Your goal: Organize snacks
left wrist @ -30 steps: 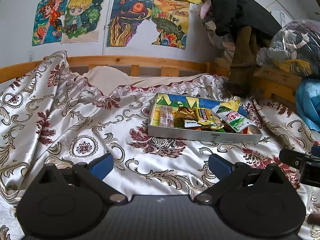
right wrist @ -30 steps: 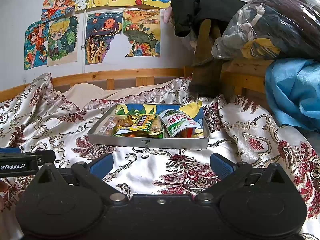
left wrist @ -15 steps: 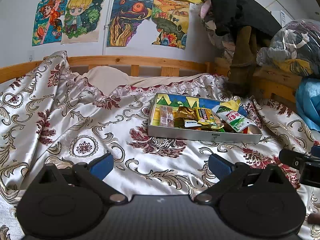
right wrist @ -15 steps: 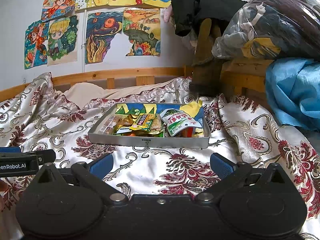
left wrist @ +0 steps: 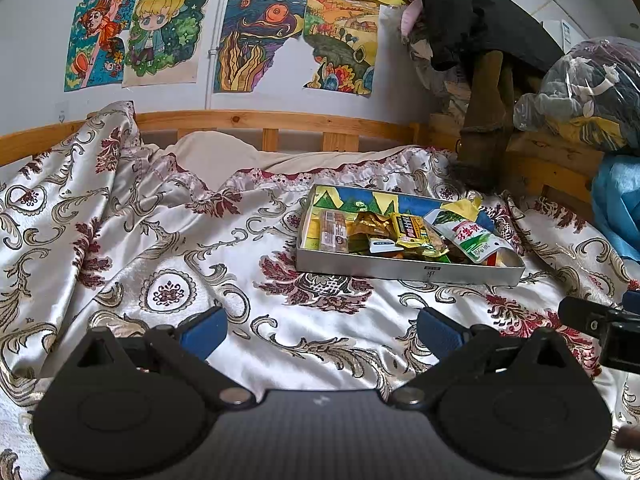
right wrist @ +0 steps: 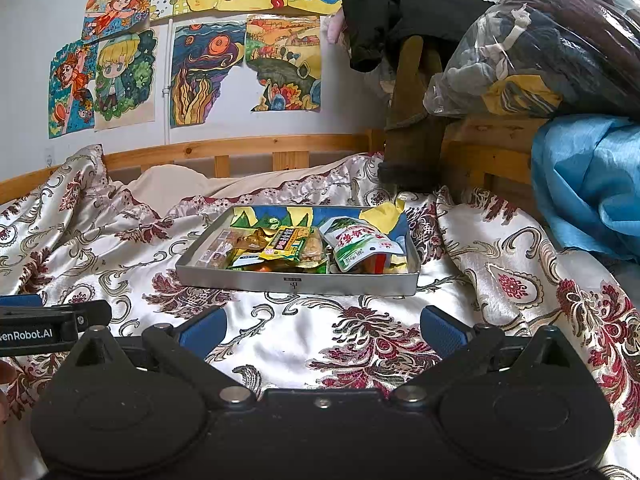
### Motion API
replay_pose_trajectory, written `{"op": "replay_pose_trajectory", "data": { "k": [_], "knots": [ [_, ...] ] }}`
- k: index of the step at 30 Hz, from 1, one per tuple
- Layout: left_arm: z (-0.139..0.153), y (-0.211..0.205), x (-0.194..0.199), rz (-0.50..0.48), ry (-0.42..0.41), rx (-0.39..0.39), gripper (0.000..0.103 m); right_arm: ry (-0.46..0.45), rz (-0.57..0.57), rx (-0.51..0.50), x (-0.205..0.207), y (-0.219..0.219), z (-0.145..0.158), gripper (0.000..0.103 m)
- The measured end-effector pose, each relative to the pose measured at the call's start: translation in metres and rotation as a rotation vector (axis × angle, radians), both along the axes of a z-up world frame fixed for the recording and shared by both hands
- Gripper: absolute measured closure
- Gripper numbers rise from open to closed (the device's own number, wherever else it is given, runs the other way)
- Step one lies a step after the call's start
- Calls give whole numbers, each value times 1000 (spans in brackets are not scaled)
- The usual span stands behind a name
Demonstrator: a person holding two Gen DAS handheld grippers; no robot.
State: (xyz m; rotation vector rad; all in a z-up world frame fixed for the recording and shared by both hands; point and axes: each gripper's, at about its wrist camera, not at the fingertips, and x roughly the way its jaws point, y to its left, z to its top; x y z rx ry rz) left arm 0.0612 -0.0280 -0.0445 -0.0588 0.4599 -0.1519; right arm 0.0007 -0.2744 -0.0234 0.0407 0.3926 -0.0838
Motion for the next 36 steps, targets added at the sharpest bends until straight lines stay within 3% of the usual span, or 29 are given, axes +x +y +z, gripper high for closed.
{"op": "replay_pose_trajectory", "data": {
  "k": [30, 36],
  "knots": [
    [-3, 0, -2, 4, -8, 5, 0, 3, -1, -1, 0, 0, 1, 1],
    [-4, -6, -3, 42, -1, 55, 0, 3, 2, -4, -1, 1, -1, 1]
  ]
}}
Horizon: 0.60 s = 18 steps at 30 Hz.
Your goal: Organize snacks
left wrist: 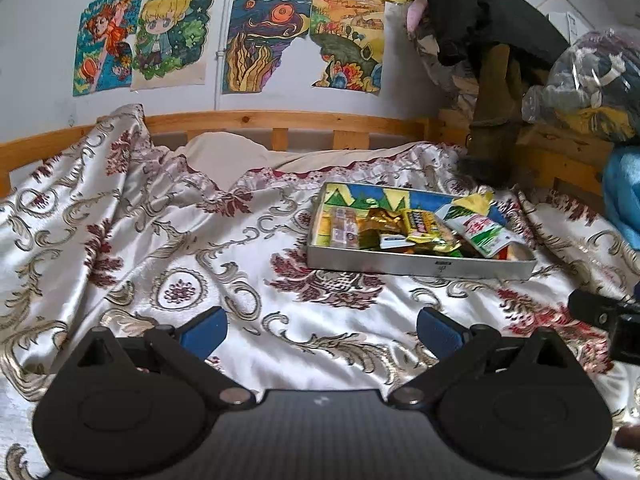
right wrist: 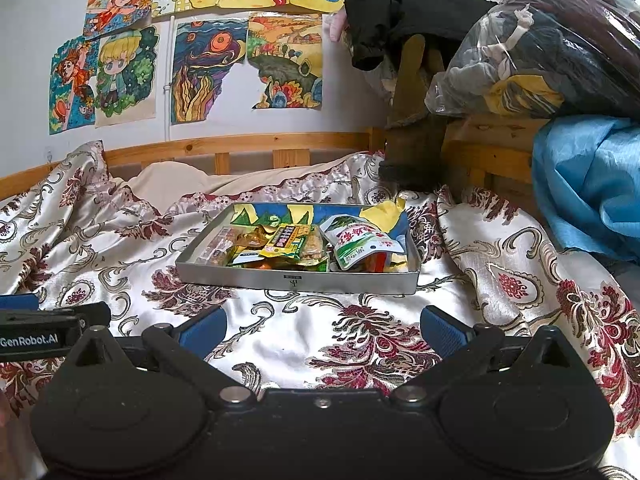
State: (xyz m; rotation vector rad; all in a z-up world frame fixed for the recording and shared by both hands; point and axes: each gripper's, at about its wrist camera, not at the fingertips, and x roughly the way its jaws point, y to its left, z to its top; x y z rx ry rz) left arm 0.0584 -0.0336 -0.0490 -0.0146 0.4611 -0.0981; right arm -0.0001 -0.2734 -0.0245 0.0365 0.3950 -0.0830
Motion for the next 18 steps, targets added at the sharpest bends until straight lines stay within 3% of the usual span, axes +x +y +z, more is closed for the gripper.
{"op": "replay_pose_trajectory", "data": {
  "k": [5, 18],
  "knots": [
    [-1, -4, -1, 7, 1, 41, 0, 1, -1, 0, 0, 0, 0, 1],
    [0, -1, 0, 30, 1, 41, 0, 7, 1, -4, 0, 0, -2, 1]
  ]
}}
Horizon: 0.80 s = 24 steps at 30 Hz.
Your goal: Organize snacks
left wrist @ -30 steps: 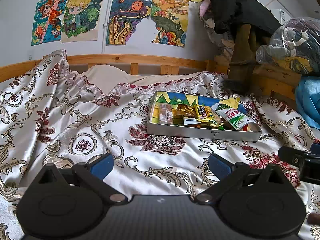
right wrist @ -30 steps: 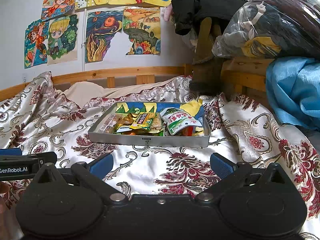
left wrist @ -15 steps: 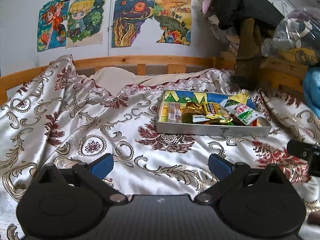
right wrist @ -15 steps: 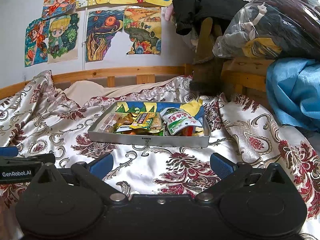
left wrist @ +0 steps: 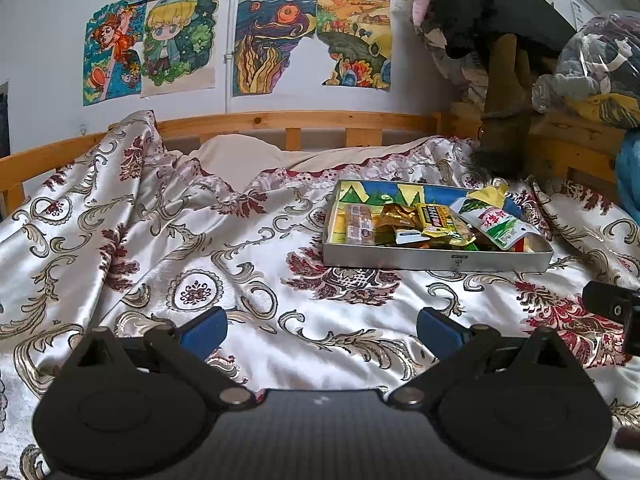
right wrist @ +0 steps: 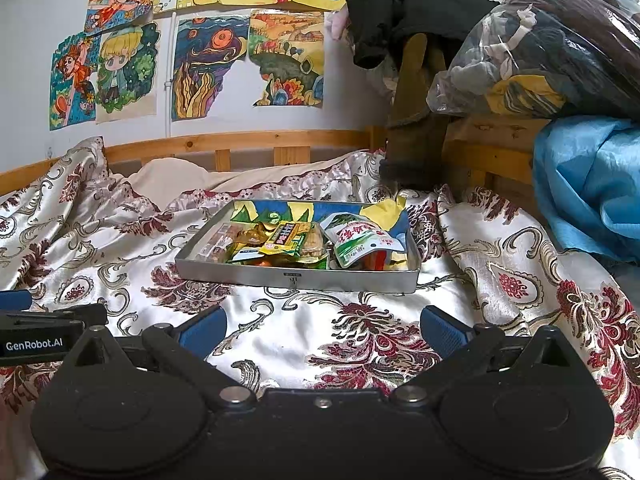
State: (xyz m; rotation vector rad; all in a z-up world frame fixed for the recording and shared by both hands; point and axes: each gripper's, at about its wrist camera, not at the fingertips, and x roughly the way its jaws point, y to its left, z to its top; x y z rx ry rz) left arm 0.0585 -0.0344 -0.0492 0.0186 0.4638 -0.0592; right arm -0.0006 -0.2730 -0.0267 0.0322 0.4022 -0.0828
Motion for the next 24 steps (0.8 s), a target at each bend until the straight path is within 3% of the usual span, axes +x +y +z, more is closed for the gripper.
{"op": "replay_pose_trajectory", "data": {
  "k": [24],
  "knots": [
    [-2, 2, 1, 2, 17, -9, 0, 7, 3, -2, -1, 0, -1, 1]
  ]
}}
